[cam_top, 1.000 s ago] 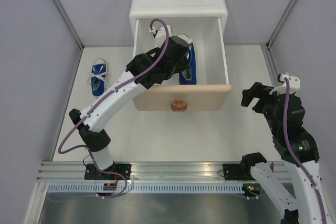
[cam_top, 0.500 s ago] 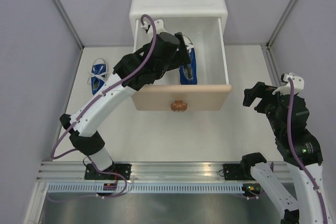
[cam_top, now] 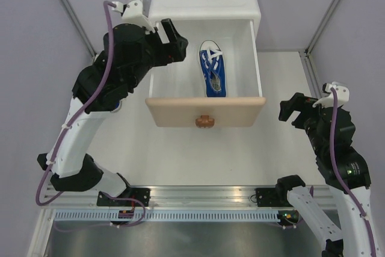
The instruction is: Place and organize the shoes in the shoe cabinet
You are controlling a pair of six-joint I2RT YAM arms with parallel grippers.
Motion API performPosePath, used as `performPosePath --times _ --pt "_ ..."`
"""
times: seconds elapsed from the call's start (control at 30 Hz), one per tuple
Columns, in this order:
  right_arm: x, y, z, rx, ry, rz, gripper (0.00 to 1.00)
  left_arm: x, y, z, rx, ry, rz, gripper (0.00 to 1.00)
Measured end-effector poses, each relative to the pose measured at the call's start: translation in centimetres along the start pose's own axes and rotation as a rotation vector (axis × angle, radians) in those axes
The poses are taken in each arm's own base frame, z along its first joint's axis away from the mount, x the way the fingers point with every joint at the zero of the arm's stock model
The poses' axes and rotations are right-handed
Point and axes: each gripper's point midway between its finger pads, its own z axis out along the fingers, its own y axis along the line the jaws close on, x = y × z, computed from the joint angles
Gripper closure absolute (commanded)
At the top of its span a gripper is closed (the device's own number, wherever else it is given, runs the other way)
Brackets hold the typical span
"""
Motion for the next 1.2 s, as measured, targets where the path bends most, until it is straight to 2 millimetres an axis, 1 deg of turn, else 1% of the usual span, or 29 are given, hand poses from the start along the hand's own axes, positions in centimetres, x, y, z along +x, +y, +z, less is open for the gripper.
performPosePath --times 0.13,0.17,0.27,0.3,0.37,0.4,0.47,0.5,0.53,0.57,0.63,0.67,0.7,0.77,0.93,1.0,1.07,1.1,1.2 --pt "0.1 0.1 0.0 -0.006 0.004 0.001 0.02 -3.2 2.3 -1.5 -0.012 -0.077 0.034 0.07" --pt "0.1 0.2 0.0 -0.008 0.005 0.003 0.02 -3.7 2.7 -1.7 -0.017 -0.090 0.041 0.08" --pt "0.2 0.5 0.0 -0.024 0.011 0.006 0.02 -5.4 4.8 -2.0 -0.053 -0.129 0.059 0.09" --pt "0.2 0.5 0.0 -0.028 0.012 0.007 0.02 -6.1 6.1 -1.9 -0.080 -0.145 0.058 0.09" --pt "0.3 0.7 0.0 -0.035 0.015 0.007 0.02 -6.5 8.9 -1.6 -0.149 -0.155 0.057 0.09" --pt "0.3 0.7 0.0 -0.037 0.016 0.007 0.02 -6.6 10.9 -1.3 -0.198 -0.154 0.054 0.09" --pt "0.4 0.8 0.0 -0.041 0.017 0.007 0.02 -6.0 14.4 -0.5 -0.278 -0.131 0.047 0.10" --pt "0.4 0.8 0.1 -0.042 0.017 0.007 0.02 -4.9 16.5 0.2 -0.320 -0.095 0.043 0.11" --pt "0.5 0.8 0.1 -0.042 0.019 0.006 0.02 -4.7 17.9 0.3 -0.354 -0.087 0.037 0.11" --pt "0.6 0.8 0.1 -0.044 0.019 0.006 0.02 -4.1 19.9 0.8 -0.394 -0.065 0.027 0.12" --pt "0.8 0.8 0.2 -0.048 0.021 0.004 0.02 -1.9 23.6 1.7 -0.470 -0.007 0.006 0.12" --pt "1.0 0.8 0.3 -0.051 0.023 0.003 0.02 -0.5 25.7 2.0 -0.513 0.029 -0.009 0.13" --pt "1.2 0.8 0.3 -0.052 0.025 0.002 0.02 0.5 27.2 2.3 -0.544 0.055 -0.022 0.14" --pt "1.5 0.8 0.4 -0.057 0.027 0.001 0.02 3.0 30.8 2.9 -0.618 0.097 -0.059 0.18" --pt "2.9 1.1 1.3 -0.080 0.047 -0.007 0.02 9.7 39.0 3.6 -0.766 0.183 -0.162 0.19" --pt "3.8 1.2 1.7 -0.093 0.065 -0.010 0.02 11.9 41.4 3.7 -0.809 0.209 -0.191 0.20" --pt "4.8 1.4 2.3 -0.106 0.085 -0.012 0.02 13.9 43.7 4.0 -0.839 0.222 -0.219 0.24" --pt "5.3 1.5 2.5 -0.112 0.094 -0.014 0.02 14.6 44.5 4.1 -0.842 0.226 -0.231 0.25" --pt "6.2 1.5 3.0 -0.119 0.110 -0.021 0.02 15.7 46.6 4.9 -0.841 0.229 -0.260 0.26"
